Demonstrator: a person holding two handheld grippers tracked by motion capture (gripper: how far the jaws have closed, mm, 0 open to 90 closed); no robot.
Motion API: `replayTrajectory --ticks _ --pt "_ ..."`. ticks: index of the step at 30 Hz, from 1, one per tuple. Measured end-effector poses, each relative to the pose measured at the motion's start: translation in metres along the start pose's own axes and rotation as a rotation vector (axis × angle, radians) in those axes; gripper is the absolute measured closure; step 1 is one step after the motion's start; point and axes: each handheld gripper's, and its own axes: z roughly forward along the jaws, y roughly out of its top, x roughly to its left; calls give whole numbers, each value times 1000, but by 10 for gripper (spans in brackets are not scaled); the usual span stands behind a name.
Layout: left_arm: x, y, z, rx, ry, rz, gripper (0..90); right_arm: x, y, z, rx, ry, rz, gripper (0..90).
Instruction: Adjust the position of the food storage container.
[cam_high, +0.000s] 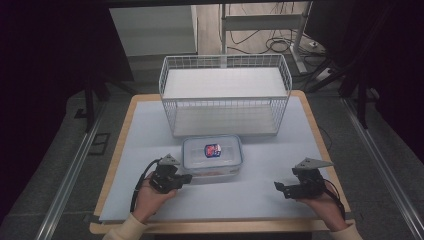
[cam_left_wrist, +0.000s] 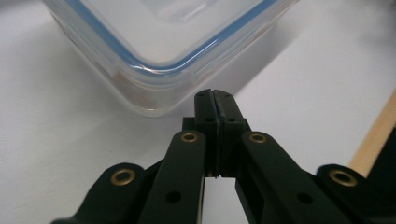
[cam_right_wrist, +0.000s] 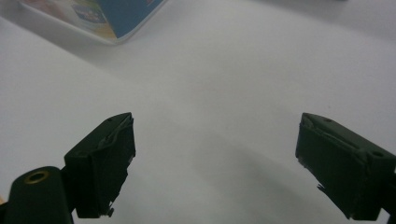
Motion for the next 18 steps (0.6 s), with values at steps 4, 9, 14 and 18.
replayTrajectory --ticks 4,9,14,18 --pt "3 3 -15 -44 11 -7 891 0 0 -1 -6 1 0 117" --pt "17 3 -29 -103 25 -55 867 0 1 0 -18 13 23 117" --pt "28 1 -38 -166 71 -110 713 -1 0 0 -15 13 27 119" --pt "32 3 -40 -191 97 -181 383 -1 0 1 -13 13 24 119"
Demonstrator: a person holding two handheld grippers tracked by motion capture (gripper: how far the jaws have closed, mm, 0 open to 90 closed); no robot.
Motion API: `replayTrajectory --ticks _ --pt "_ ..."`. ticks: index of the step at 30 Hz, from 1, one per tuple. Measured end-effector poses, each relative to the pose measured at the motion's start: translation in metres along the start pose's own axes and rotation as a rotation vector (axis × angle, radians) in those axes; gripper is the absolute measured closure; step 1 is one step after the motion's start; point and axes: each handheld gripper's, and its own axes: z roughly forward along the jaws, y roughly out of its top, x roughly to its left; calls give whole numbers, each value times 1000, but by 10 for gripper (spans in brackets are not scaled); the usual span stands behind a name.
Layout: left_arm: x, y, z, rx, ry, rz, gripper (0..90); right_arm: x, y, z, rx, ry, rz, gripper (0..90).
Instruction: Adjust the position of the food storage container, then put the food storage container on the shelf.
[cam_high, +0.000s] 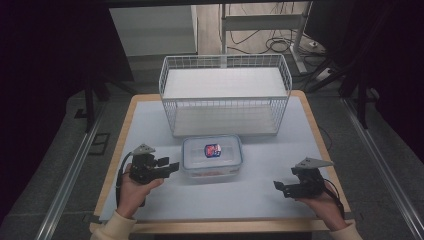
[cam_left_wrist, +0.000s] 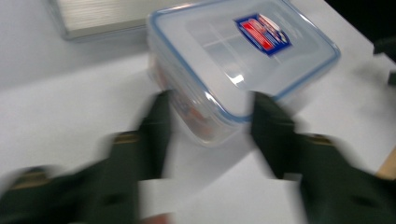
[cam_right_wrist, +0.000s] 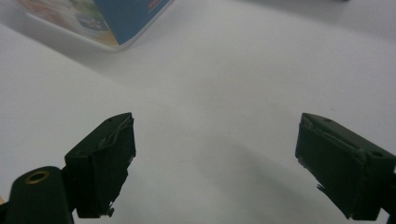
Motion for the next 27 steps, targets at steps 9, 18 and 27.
replayTrajectory --ticks 9,18,27 --pt "2 0 4 24 -16 -16 202 1 6 1 -56 7 -7 119" --pt "9 6 13 38 -12 -67 158 0 26 4 -80 79 23 140" --pt "18 17 28 47 1 -101 141 8 53 17 -64 138 39 163"
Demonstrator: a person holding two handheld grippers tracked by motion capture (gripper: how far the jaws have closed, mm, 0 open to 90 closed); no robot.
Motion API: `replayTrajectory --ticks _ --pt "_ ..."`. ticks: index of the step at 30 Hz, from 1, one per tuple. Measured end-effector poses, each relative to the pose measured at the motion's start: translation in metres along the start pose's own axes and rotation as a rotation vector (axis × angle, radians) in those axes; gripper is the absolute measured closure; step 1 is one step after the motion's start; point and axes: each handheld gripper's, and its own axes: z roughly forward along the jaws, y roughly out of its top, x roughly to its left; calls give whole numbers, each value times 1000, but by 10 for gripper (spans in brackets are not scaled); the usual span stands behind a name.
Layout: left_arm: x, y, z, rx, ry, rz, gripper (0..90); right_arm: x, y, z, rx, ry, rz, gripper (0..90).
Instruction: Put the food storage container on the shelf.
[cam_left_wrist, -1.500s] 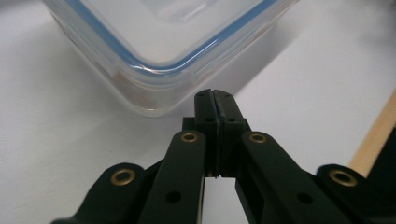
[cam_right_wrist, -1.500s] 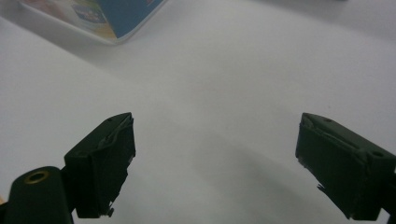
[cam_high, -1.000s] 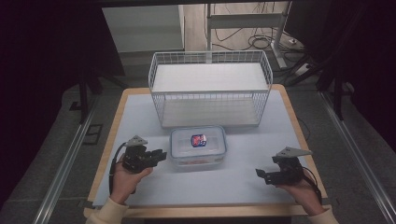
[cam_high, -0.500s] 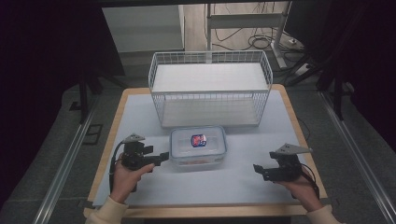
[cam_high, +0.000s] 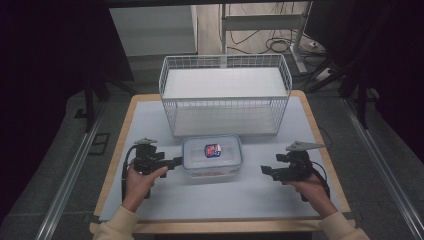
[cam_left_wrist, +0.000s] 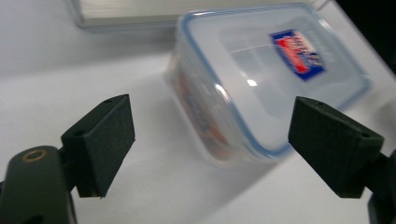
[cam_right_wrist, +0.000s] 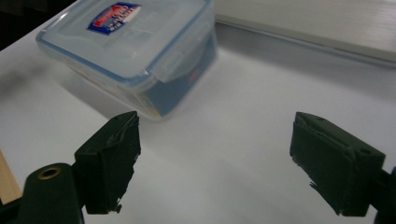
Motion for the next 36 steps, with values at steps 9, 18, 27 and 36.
replayTrajectory --ticks 9,18,27,36 --pt "4 12 26 35 -88 -94 137 14 29 34 11 28 -2 161" --pt "5 6 43 97 -171 -147 137 15 37 45 19 57 16 139" --pt "2 3 51 139 -241 -155 162 13 42 53 18 105 59 109" --pt "2 2 50 133 -248 -165 203 12 47 65 34 136 97 103"
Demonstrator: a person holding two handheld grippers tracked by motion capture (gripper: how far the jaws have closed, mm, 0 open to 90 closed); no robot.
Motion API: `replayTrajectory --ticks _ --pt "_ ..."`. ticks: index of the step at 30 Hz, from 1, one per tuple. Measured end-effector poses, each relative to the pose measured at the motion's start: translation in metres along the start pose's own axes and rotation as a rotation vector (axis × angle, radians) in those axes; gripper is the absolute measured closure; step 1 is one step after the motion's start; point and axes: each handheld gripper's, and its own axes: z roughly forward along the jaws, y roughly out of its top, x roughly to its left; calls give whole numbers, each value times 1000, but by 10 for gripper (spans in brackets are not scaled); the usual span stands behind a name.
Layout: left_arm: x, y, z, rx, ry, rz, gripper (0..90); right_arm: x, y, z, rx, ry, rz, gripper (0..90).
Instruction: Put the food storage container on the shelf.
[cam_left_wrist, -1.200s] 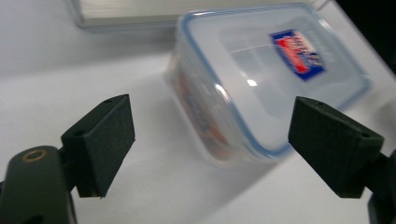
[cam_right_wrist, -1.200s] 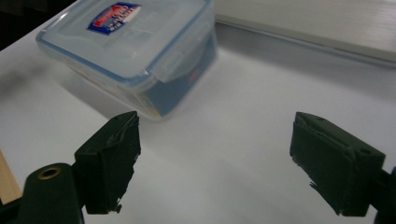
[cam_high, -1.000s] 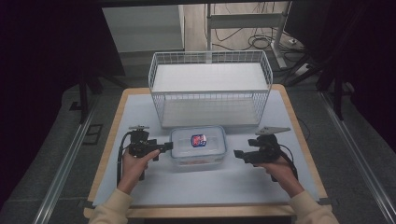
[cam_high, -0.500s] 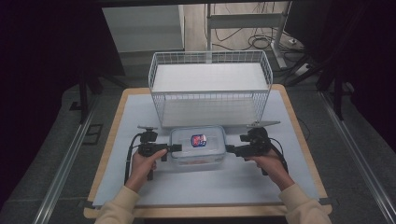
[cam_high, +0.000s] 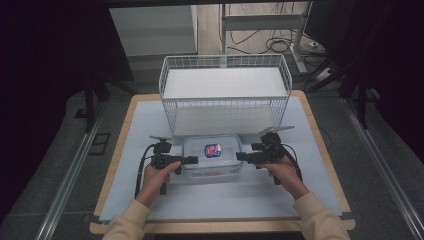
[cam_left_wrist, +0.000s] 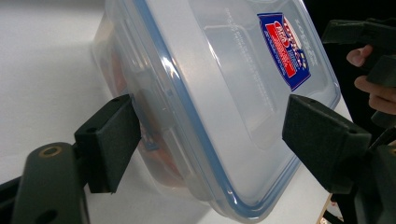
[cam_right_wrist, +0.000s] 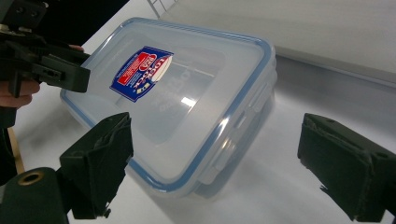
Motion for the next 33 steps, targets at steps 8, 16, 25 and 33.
replayTrajectory --ticks 8,16,25,33 --pt "2 0 -1 -5 -10 -9 221 -10 4 14 25 39 71 117" --pt "2 -1 -1 -9 -12 -7 223 -21 4 29 54 84 124 130" --pt "2 -1 -1 -14 -13 -9 225 -19 2 39 78 125 149 141" --pt "0 -2 -2 -15 -3 19 226 -18 1 39 88 159 176 216"
